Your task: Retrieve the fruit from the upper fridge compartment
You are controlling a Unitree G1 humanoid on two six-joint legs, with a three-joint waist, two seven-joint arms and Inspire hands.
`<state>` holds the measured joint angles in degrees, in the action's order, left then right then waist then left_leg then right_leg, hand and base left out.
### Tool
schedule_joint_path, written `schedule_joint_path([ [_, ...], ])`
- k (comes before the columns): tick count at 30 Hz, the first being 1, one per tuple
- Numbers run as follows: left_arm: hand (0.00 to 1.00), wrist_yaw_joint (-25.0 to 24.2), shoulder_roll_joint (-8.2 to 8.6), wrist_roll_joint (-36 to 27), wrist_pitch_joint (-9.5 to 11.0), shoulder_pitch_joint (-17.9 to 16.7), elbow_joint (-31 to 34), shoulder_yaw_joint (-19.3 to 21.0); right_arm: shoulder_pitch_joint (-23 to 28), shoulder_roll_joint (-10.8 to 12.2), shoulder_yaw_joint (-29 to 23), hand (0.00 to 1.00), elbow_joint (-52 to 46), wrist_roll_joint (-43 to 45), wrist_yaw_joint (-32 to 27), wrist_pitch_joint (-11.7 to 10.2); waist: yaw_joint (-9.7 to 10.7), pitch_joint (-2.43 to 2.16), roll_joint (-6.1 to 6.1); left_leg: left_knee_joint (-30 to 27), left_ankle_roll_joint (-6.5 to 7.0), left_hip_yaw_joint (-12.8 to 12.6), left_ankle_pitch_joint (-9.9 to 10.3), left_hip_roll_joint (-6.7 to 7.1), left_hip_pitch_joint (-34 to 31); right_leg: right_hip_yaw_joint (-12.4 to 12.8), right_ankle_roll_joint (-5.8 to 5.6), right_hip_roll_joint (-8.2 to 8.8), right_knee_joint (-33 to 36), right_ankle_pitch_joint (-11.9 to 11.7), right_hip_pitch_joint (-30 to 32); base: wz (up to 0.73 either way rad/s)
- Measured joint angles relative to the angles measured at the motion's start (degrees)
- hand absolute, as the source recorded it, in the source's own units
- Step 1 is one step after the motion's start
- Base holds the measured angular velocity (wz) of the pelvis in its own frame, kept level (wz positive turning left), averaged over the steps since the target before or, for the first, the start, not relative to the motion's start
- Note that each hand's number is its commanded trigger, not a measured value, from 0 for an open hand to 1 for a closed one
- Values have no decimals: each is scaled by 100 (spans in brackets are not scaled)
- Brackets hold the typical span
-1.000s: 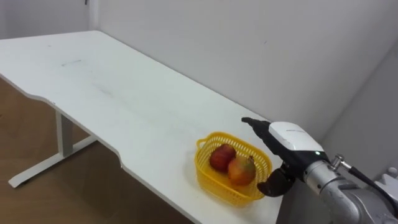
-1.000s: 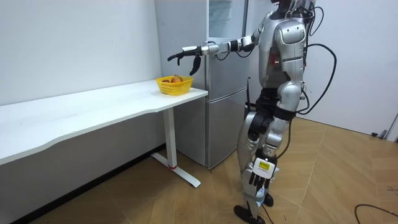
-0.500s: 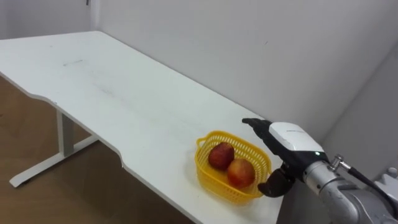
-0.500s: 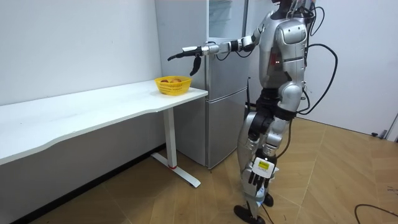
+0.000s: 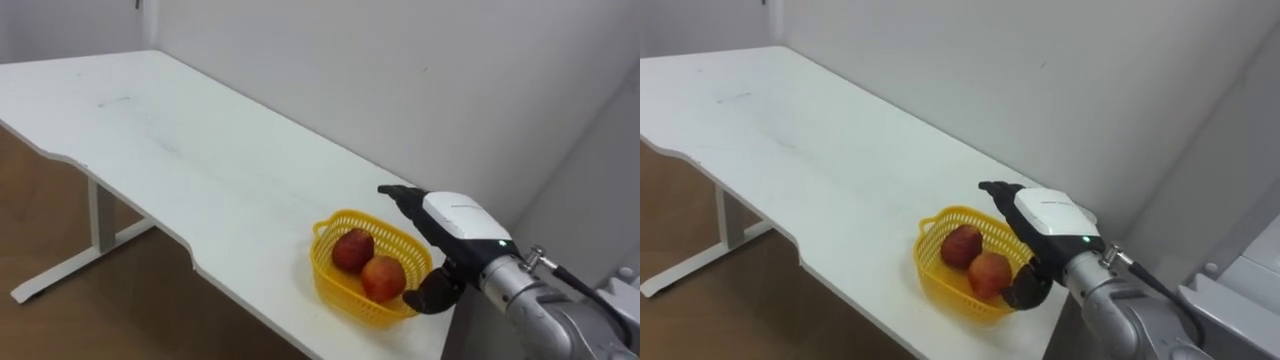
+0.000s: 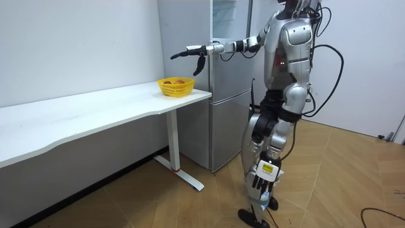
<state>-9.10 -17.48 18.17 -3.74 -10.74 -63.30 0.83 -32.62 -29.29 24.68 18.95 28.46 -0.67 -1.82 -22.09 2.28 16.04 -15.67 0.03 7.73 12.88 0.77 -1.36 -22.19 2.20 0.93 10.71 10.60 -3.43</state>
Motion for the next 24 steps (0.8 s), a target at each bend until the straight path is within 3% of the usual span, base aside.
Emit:
schedule_joint_path([
  [3,0,28,73,-1,-1,-34,35,-1,2,139,-147,0,-41,-305,-2,-9,128,-4,-110,-5,11,-49,14,-8,9,26,1,2,0,-1,-22,-6],
  [4,0,69,147,-1,-3,-25,29,-3,7,235,-221,0,-153,-479,-2,-11,164,-6,-233,-3,24,-114,41,-16,39,88,1,3,5,-1,-42,-31],
  [7,0,120,288,-8,-5,-134,46,-5,21,268,-253,0,-566,-801,-2,-26,278,-83,-574,33,41,-263,53,-19,143,270,-10,-2,18,-22,-40,-29],
  [8,0,120,294,-8,-4,-140,52,-5,26,317,-291,0,-677,-817,-2,-29,317,-105,-610,46,43,-282,52,-19,167,300,-12,-3,21,-24,-42,-22],
  [10,0,159,294,-43,-4,-193,62,-2,204,553,-478,0,-1172,-1153,-11,-103,513,-154,-807,125,57,-389,40,-36,309,380,-17,-7,14,-28,-88,-22],
  [11,0,177,292,-49,-4,-212,86,-1,315,584,-519,0,-1298,-1243,-12,-141,533,-157,-871,155,58,-424,38,-41,345,428,-18,-9,8,-29,-96,-27],
  [13,0,278,336,-39,6,-282,198,15,806,755,-695,0,-1794,-1424,9,-189,612,-201,-965,257,59,-593,38,-78,530,579,-19,-11,6,-29,-165,-37],
  [16,0,409,476,-42,58,-280,130,13,1324,1059,-902,0,-2247,-1711,-12,-339,884,-156,-1124,346,59,-752,38,-108,670,749,-20,-31,0,-29,-238,-28],
  [20,0,461,626,-46,256,-262,105,10,2005,1360,-1081,0,-2875,-1865,-40,-692,1150,-208,-1309,476,64,-980,45,-141,808,976,-21,-108,5,-38,-222,-30],
  [24,0,526,690,-52,291,-261,-10,8,2446,1436,-1303,0,-3197,-2198,-38,-708,1425,-211,-1474,507,76,-1097,52,-150,875,1118,-30,-123,18,-47,-221,-18],
])
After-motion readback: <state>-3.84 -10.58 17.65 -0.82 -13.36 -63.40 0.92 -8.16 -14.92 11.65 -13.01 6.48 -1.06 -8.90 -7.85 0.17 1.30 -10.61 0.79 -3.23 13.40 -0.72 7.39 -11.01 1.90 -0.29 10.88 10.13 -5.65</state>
